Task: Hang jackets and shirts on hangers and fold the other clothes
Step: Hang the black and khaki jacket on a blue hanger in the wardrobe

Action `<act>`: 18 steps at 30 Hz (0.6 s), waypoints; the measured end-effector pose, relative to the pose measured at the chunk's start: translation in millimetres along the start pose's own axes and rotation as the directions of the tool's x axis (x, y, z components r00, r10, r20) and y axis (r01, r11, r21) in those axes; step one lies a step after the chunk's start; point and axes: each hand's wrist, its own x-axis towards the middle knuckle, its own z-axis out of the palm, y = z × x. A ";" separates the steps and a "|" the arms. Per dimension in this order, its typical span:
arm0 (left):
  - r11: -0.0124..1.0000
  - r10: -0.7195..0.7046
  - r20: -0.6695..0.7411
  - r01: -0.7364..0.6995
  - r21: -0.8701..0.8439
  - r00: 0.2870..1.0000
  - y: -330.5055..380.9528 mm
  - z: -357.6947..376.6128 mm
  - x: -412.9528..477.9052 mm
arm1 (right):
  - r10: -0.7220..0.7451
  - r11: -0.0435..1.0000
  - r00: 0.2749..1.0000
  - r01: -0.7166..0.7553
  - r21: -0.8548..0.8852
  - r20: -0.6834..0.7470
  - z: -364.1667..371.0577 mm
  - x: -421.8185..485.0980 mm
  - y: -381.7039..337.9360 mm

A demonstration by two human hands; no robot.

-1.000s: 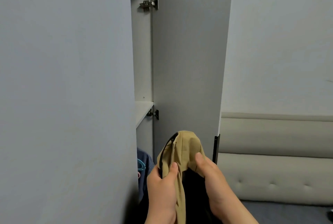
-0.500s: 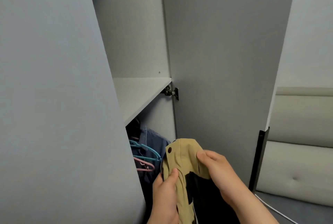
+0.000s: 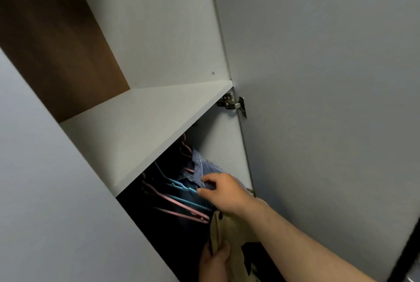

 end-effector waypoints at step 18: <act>0.973 0.027 0.056 -0.039 0.228 0.998 -16.9 -10.9 34.6 | -0.070 0.997 0.990 0.072 0.007 -0.120 27.7 41.7 15.6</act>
